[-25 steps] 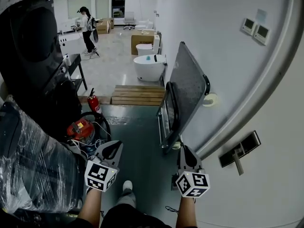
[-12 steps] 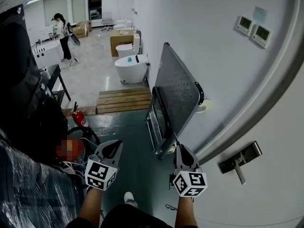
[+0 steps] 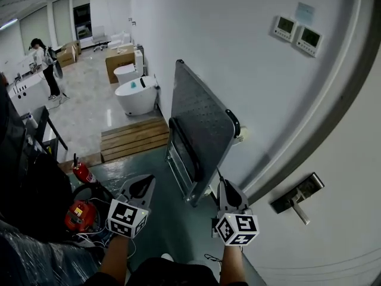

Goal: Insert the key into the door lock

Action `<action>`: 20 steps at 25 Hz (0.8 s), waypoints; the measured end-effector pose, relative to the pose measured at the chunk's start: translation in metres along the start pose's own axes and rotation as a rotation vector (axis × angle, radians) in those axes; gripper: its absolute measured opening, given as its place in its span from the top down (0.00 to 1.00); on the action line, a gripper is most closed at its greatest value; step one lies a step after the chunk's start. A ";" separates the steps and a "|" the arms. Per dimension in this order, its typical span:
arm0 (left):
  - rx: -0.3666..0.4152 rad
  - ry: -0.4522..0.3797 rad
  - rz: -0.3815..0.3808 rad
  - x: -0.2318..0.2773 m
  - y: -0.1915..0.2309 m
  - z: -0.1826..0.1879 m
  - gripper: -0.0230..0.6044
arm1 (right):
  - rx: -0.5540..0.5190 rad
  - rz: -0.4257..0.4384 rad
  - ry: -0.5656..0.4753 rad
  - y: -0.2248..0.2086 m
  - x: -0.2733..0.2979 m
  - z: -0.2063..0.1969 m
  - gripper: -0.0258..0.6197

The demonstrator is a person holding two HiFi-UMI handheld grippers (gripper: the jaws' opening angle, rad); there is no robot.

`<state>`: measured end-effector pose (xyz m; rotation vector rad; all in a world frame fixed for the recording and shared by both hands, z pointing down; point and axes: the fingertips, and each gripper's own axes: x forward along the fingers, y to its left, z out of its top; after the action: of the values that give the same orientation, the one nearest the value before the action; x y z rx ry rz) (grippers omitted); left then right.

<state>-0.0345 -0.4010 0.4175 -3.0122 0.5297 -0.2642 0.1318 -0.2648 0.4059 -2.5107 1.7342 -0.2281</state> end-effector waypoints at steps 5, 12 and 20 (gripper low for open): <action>0.006 -0.012 -0.114 0.028 -0.022 -0.001 0.94 | 0.002 -0.099 -0.015 -0.023 -0.011 0.004 0.84; 0.002 -0.033 -0.239 0.067 -0.057 0.007 0.94 | 0.004 -0.223 -0.031 -0.060 -0.036 0.008 0.84; 0.053 -0.037 -0.380 0.113 -0.114 0.021 0.94 | 0.054 -0.340 -0.080 -0.115 -0.060 0.015 0.84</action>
<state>0.1119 -0.3324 0.4261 -3.0354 -0.0577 -0.2366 0.2197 -0.1679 0.4036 -2.7183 1.2480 -0.1890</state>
